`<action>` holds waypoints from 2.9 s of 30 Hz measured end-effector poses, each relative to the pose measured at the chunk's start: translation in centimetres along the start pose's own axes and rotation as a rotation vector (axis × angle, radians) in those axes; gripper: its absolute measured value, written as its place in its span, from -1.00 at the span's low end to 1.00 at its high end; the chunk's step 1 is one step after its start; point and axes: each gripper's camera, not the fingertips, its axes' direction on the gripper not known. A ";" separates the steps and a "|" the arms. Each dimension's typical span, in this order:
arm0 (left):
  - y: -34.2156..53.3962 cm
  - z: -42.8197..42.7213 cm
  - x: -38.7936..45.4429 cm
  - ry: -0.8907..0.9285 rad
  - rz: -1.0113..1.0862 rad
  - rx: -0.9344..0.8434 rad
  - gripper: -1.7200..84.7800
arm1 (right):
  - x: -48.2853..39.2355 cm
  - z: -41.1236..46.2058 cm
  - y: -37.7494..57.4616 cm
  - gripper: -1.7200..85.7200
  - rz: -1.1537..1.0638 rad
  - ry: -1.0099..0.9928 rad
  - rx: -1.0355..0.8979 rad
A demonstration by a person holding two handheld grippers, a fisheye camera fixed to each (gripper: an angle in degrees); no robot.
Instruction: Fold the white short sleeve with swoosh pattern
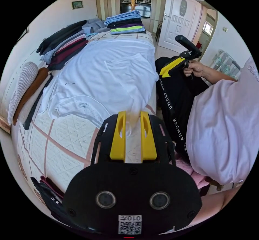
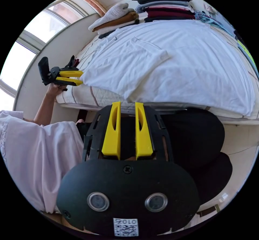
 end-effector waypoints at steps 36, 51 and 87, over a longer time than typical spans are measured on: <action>5.2 4.3 -6.2 0.265 -0.222 -0.091 -0.91 | 1.7 2.3 1.8 -0.85 -0.050 -0.092 -0.025; -3.7 6.5 -6.6 -0.018 0.007 -0.040 -0.82 | -3.1 0.2 0.8 -0.80 -0.255 0.245 0.340; 13.0 3.4 -46.0 -0.112 -0.923 0.397 -0.96 | -3.4 -1.3 10.3 -0.88 -0.086 0.255 0.503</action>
